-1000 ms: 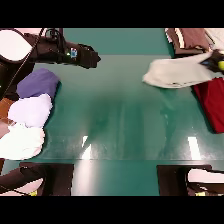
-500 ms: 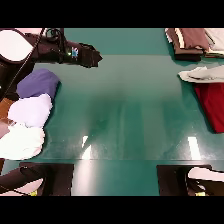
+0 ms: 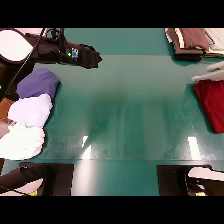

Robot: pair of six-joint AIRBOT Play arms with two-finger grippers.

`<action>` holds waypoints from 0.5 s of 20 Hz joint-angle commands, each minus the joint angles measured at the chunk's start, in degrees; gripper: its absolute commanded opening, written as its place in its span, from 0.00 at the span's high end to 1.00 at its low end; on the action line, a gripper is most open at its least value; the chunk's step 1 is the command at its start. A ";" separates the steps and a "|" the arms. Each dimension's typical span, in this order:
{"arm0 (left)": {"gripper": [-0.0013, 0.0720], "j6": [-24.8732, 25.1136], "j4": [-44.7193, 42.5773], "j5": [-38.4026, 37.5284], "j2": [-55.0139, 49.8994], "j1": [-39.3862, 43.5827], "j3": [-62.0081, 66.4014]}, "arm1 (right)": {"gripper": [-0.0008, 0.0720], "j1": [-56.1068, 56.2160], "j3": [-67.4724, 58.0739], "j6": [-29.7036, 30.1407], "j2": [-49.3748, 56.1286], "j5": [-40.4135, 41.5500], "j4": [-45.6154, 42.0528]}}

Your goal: Fold the shirts.

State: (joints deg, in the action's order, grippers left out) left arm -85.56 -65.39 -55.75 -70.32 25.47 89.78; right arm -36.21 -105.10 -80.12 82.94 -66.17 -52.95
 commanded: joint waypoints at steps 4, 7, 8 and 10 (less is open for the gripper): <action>0.95 0.07 0.00 -0.90 -0.02 0.02 -0.02 | 0.96 -3.76 8.35 -2.58 -4.04 -11.26 -13.68; 0.95 0.09 -0.02 -0.85 -0.02 0.02 -0.02 | 0.96 -5.92 17.09 -4.74 -8.13 -12.04 -21.05; 0.95 0.09 -0.02 -0.85 -0.02 0.02 -0.02 | 0.95 -6.80 19.61 -4.74 -9.14 -12.17 -22.38; 0.95 0.11 -0.04 -0.87 -0.02 0.02 -0.02 | 0.75 -8.66 24.17 -4.74 -10.69 -12.37 -24.83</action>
State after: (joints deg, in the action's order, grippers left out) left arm -85.52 -65.39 -56.55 -70.32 25.50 89.78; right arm -42.61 -87.39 -83.94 74.78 -77.06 -71.70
